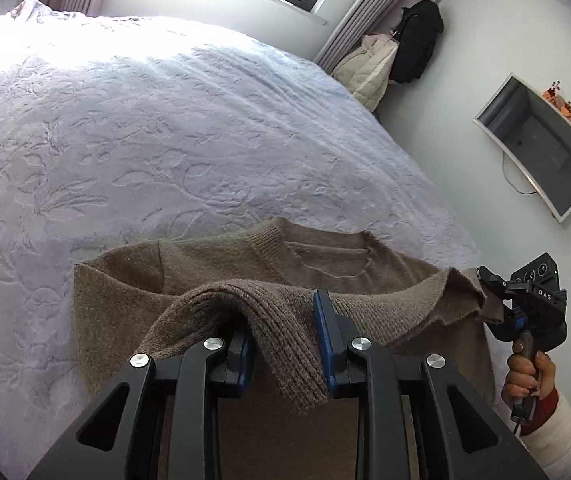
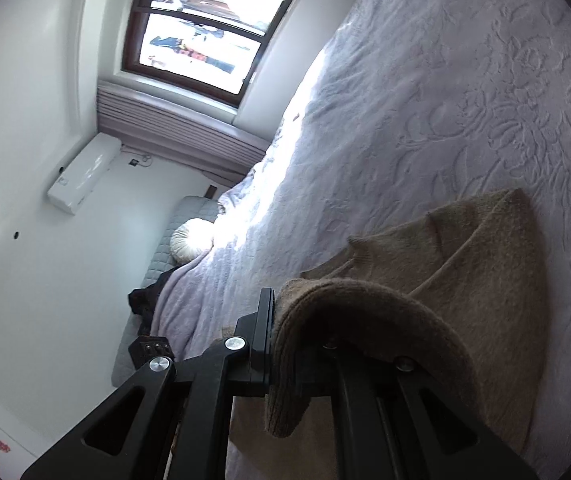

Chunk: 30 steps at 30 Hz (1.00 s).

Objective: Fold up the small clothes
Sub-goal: 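Lift the hem with both tools and fold it over toward the collar, then lay the hem at the collar and open both tools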

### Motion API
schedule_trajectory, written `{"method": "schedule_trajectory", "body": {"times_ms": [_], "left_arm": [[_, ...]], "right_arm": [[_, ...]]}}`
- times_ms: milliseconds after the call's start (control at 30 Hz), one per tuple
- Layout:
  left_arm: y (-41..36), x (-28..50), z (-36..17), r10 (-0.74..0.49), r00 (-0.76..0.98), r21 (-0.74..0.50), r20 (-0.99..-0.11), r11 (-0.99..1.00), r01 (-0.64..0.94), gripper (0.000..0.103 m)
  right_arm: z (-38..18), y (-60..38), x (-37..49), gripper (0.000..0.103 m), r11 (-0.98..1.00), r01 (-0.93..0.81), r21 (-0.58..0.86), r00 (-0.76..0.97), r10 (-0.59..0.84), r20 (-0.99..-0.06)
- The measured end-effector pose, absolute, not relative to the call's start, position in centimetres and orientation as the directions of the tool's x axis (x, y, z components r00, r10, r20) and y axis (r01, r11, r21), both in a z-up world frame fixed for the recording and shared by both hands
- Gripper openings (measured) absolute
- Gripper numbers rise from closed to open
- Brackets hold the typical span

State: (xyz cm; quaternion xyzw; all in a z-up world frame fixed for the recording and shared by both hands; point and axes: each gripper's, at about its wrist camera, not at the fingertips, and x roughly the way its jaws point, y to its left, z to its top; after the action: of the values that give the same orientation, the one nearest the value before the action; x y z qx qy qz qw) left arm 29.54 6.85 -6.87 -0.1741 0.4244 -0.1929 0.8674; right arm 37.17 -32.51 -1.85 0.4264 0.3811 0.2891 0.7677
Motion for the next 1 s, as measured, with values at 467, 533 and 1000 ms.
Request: {"method": "schedule_trajectory", "body": {"times_ms": [467, 533, 1000], "left_arm": [[7.6, 28.0, -6.3, -0.362, 0.631, -0.375, -0.686, 0.919, 0.119, 0.073], [8.2, 26.9, -5.2, -0.358, 0.643, -0.369, -0.677, 0.921, 0.124, 0.073], [4.9, 29.9, -10.3, -0.229, 0.589, -0.241, -0.775, 0.969, 0.06, 0.073]], "right_arm": [[-0.7, -32.3, 35.2, 0.055, 0.672, -0.086, 0.735, 0.568, 0.639, -0.519], [0.8, -32.5, 33.3, 0.055, 0.703, -0.14, 0.698, 0.577, 0.631, -0.519], [-2.3, -29.8, 37.8, 0.039, 0.85, -0.082, 0.521, 0.566, 0.47, -0.678]]}}
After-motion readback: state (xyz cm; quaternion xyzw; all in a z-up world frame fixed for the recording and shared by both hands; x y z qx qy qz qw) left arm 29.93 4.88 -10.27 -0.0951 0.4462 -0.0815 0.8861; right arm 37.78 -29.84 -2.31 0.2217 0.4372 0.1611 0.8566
